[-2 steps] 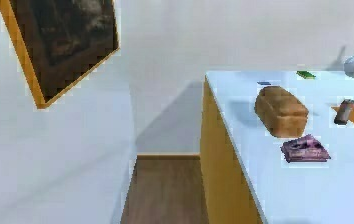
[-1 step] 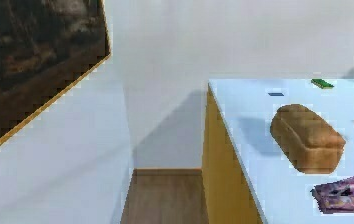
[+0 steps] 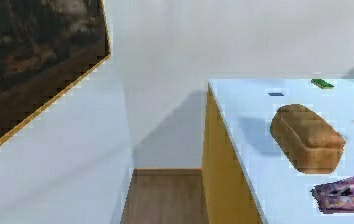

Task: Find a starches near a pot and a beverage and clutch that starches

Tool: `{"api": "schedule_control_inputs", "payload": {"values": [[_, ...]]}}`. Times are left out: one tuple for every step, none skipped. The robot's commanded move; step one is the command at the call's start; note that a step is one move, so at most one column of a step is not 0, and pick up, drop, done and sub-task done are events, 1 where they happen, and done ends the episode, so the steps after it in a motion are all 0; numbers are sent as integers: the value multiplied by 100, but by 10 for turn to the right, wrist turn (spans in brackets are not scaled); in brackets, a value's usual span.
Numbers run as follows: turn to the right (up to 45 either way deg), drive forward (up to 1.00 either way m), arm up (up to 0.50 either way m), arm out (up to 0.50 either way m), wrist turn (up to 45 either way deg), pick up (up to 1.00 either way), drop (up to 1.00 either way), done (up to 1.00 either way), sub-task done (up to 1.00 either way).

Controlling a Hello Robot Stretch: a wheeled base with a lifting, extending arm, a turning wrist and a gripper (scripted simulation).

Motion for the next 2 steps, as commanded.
{"api": "schedule_control_inputs", "payload": {"values": [[0, 60, 0, 0, 0, 0, 0, 0, 0], [-90, 0, 0, 0, 0, 0, 0, 0, 0]]}}
